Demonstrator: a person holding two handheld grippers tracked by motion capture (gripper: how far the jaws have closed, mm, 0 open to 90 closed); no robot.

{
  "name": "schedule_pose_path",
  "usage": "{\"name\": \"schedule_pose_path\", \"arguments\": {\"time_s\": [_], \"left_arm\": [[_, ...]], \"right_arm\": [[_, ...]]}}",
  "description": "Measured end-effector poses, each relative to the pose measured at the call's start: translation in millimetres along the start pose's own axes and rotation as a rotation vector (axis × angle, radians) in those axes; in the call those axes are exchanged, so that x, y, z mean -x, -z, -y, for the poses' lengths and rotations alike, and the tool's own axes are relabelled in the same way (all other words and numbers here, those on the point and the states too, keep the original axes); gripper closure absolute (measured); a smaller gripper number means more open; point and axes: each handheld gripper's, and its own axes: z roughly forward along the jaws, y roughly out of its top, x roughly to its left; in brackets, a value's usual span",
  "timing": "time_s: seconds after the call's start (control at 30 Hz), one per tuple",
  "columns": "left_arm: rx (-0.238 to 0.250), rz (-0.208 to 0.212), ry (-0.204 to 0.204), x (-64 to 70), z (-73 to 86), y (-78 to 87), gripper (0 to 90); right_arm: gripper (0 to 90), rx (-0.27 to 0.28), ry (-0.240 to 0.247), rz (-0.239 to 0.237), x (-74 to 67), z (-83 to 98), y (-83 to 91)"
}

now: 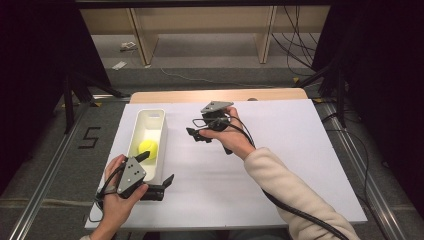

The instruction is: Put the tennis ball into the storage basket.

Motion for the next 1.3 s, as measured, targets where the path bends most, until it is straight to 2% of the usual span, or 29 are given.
{"name": "schedule_pose_path", "arguments": {"time_s": [0.83, 1.3], "left_arm": [[0.0, -0.006, 0.0, -0.3, 0.2, 0.3, 0.0], [-0.002, -0.007, 0.002, -0.5, 0.7, 0.1, 0.0]], "right_arm": [[20.3, -0.002, -0.041, 0.075, 32.1, 29.9, 41.1], [20.3, 0.004, -0.055, 0.119, 46.9, 52.3, 74.0]]}}
